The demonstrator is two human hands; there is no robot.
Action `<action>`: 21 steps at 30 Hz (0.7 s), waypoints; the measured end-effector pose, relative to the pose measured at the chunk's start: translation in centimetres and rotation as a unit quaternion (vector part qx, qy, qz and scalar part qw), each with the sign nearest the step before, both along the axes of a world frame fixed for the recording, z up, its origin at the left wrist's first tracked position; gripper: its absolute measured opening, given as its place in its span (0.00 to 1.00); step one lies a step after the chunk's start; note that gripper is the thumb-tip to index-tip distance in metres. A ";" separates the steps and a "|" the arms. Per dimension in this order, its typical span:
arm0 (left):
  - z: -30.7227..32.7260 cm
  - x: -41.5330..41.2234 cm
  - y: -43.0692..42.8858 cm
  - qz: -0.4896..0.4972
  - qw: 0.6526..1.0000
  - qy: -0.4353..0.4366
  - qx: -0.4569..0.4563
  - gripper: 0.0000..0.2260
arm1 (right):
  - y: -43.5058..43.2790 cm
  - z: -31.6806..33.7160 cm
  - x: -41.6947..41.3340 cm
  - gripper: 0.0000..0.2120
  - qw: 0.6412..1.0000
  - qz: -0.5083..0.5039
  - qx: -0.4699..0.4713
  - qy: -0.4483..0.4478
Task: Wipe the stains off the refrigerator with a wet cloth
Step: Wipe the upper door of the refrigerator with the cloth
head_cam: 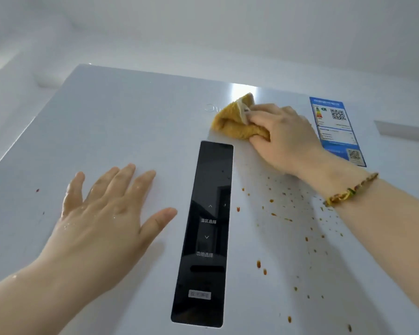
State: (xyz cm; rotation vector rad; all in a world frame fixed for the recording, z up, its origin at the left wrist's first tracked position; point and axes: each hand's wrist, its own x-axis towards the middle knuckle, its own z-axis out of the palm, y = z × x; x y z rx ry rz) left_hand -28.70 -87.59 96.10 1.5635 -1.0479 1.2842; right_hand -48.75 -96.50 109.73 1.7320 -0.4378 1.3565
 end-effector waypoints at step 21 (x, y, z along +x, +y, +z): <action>-0.3 -4.8 -1.5 0.001 0.997 0.075 0.006 0.47 | -0.8 -3.3 -3.1 0.23 0.991 0.032 -0.026 0.131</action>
